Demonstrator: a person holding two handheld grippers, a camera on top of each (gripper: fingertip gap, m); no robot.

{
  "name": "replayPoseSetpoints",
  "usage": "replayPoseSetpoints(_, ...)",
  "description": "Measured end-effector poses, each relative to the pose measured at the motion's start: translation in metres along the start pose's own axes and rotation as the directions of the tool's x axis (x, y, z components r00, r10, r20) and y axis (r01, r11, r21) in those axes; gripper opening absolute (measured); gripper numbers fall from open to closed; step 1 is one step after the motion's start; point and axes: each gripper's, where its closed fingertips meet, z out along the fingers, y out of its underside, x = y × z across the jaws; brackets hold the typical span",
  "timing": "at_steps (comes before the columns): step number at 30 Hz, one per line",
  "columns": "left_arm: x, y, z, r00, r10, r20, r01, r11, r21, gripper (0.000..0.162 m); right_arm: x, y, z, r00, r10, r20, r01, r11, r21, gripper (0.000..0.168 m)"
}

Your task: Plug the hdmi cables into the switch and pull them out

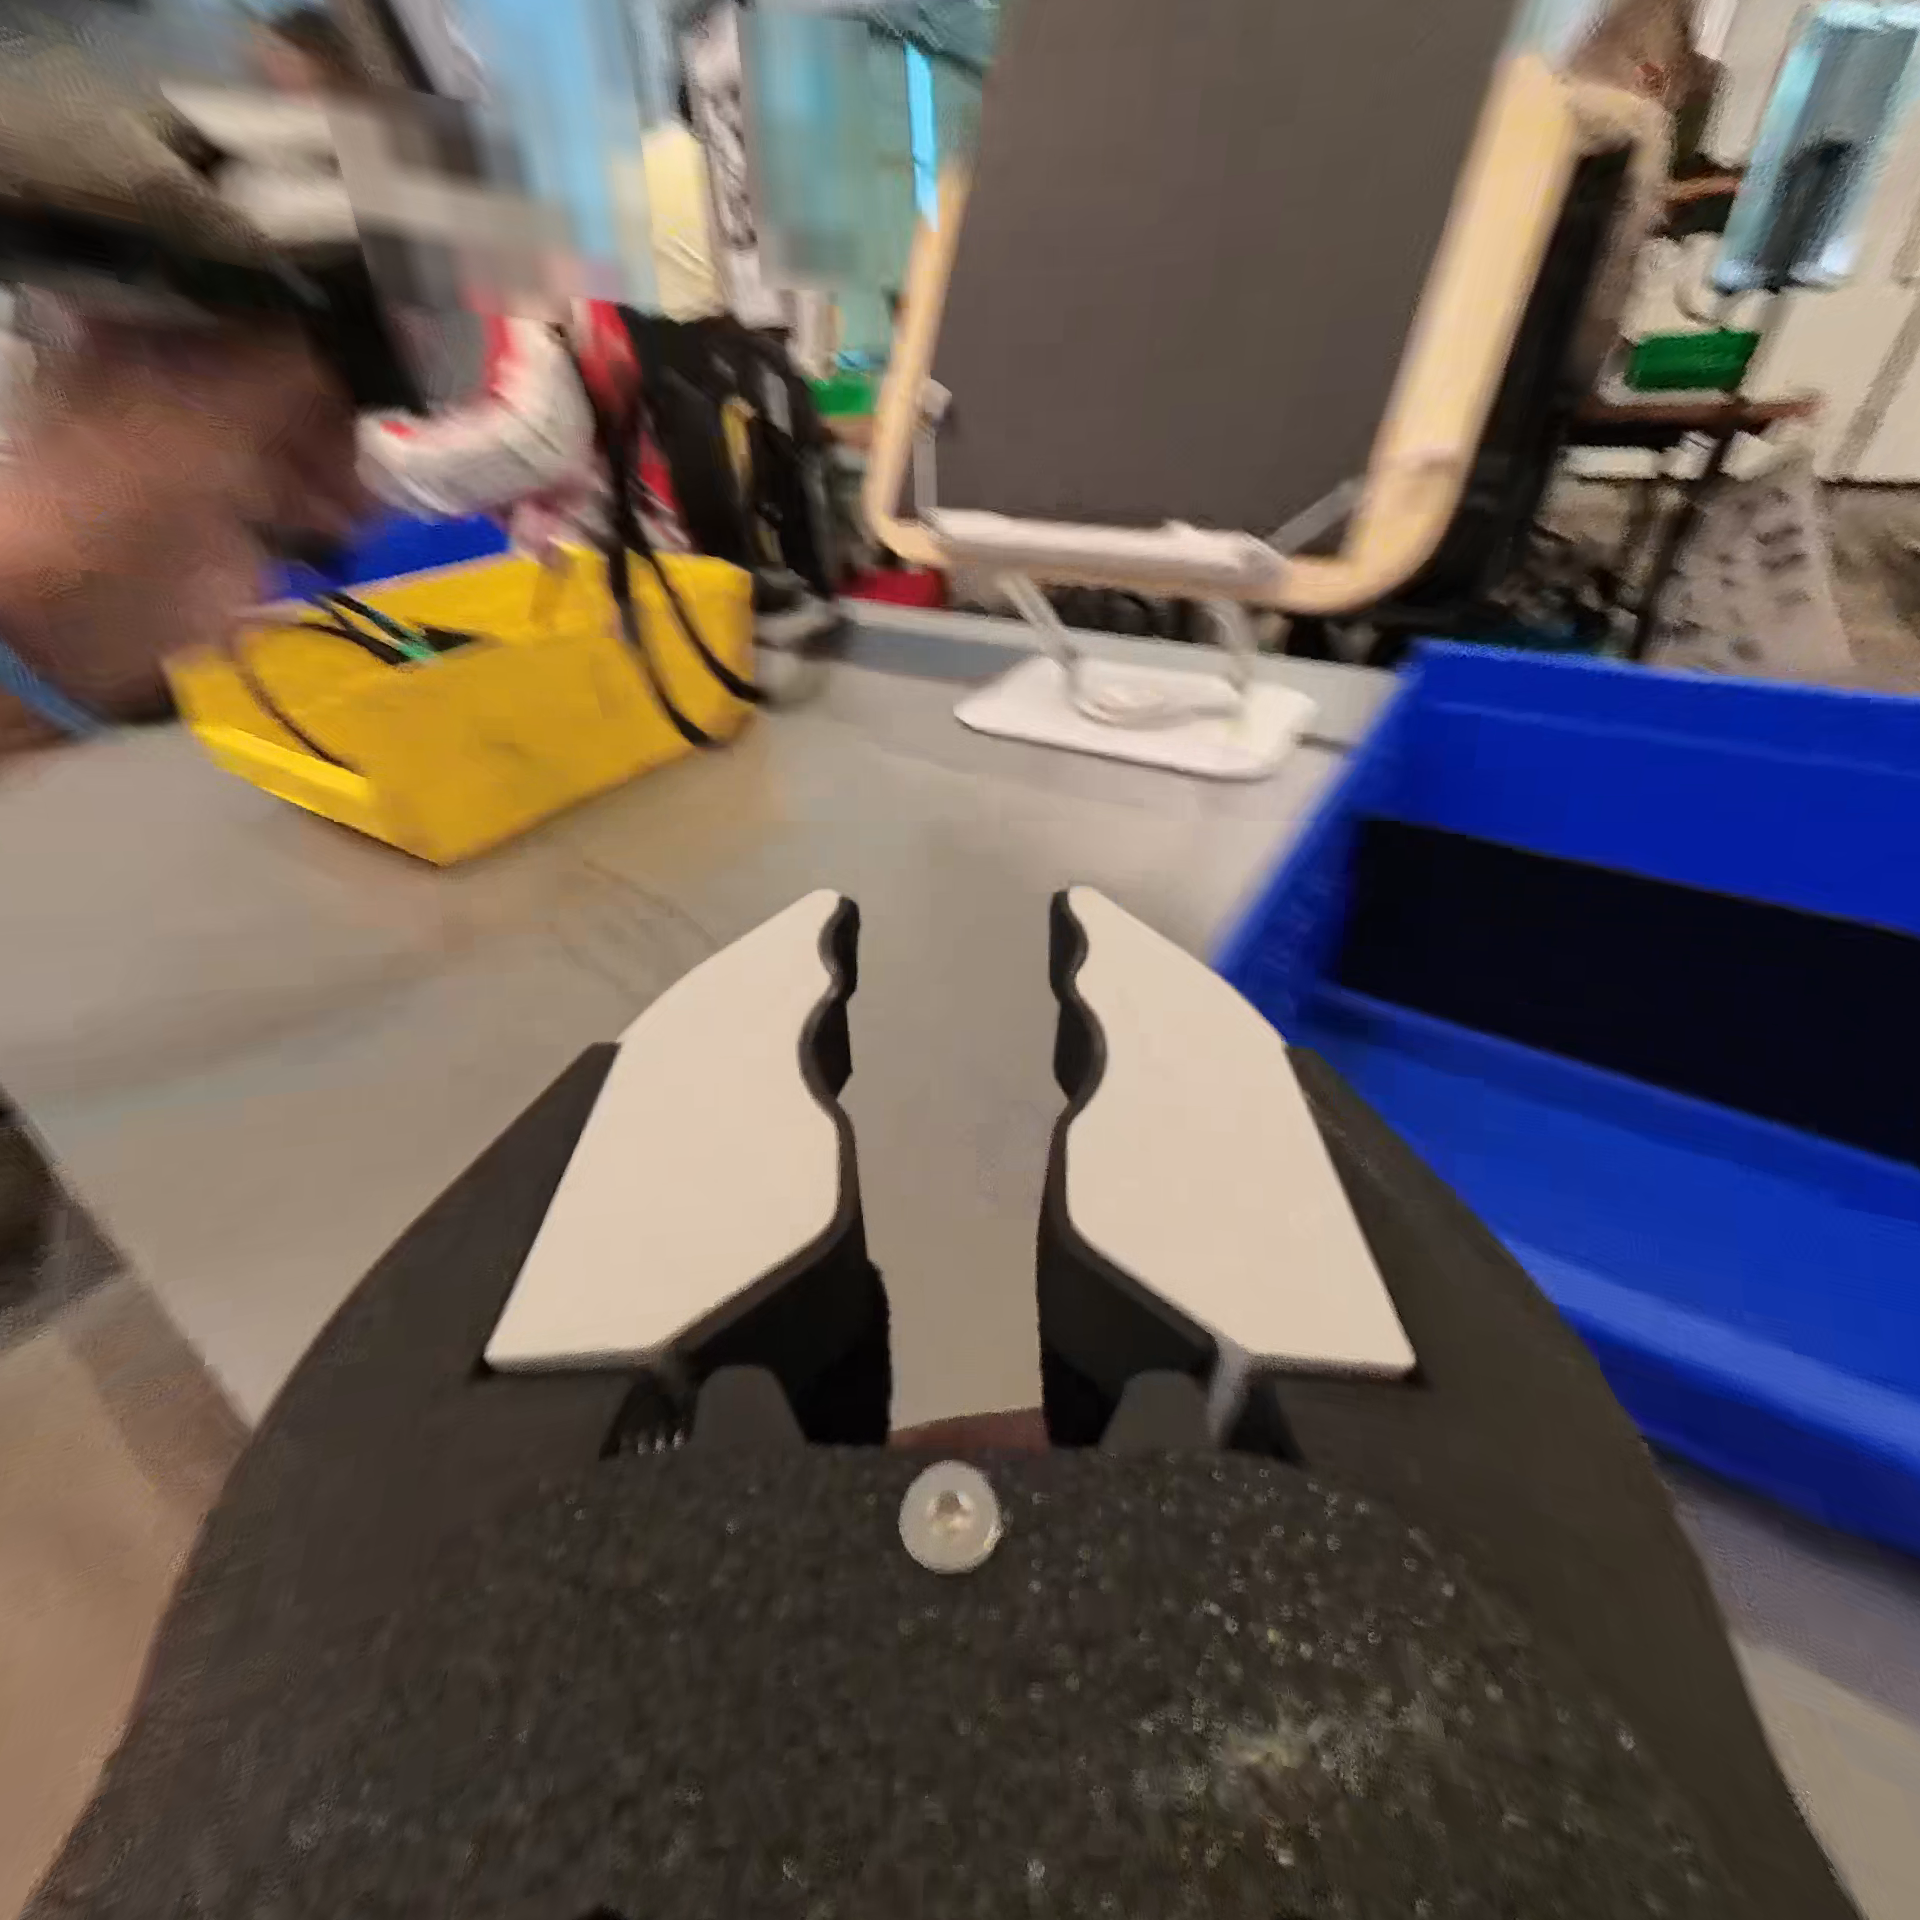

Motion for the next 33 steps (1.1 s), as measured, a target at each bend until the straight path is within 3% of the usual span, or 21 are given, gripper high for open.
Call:
replayPoseSetpoints(5, 0.076, 0.020, -0.010, 0.994, -0.111, 0.010, 0.110, 0.993, 0.039, 0.025, -0.080, -0.056, 0.047, 0.983, -0.052, 0.178, 0.023, 0.986, 0.164, 0.042)
replayPoseSetpoints(10, 0.118, 0.032, -0.021, 0.992, -0.123, -0.003, 0.123, 0.992, 0.036, 0.024, -0.104, -0.065, 0.102, 0.974, -0.191, 0.119, 0.165, 0.966, 0.197, 0.040)
replayPoseSetpoints(11, 0.120, 0.034, -0.024, 0.990, -0.140, 0.002, 0.140, 0.989, 0.038, 0.025, -0.103, -0.064, 0.109, 0.976, -0.197, 0.096, 0.174, 0.963, 0.205, 0.032)
replayPoseSetpoints(14, 0.126, 0.043, -0.029, 0.984, -0.177, -0.019, 0.177, 0.984, 0.031, 0.025, -0.101, -0.064, 0.115, 0.973, -0.214, 0.089, 0.184, 0.947, 0.265, 0.020)
replayPoseSetpoints(18, 0.132, 0.057, -0.032, 0.974, -0.218, -0.056, 0.219, 0.975, 0.027, 0.024, -0.104, -0.058, 0.123, 0.960, -0.230, 0.158, 0.181, 0.944, 0.275, 0.021)
replayPoseSetpoints(22, 0.135, 0.065, -0.033, 0.978, -0.197, -0.062, 0.198, 0.980, 0.021, 0.025, -0.102, -0.054, 0.134, 0.954, -0.196, 0.226, 0.148, 0.966, 0.211, 0.023)
replayPoseSetpoints(25, 0.139, 0.058, -0.038, 0.997, -0.072, -0.042, 0.075, 0.994, 0.076, 0.024, -0.102, -0.052, 0.141, 0.952, -0.132, 0.275, 0.094, 0.985, 0.146, 0.027)
replayPoseSetpoints(28, 0.139, 0.060, -0.037, 0.994, -0.098, -0.041, 0.101, 0.992, 0.069, 0.024, -0.103, -0.050, 0.144, 0.948, -0.053, 0.314, 0.030, 0.997, 0.076, 0.025)
replayPoseSetpoints(33, 0.140, 0.057, -0.037, 0.987, -0.156, -0.043, 0.159, 0.983, 0.090, 0.024, -0.108, -0.056, 0.140, 0.957, -0.106, 0.271, 0.062, 0.984, 0.165, 0.023)
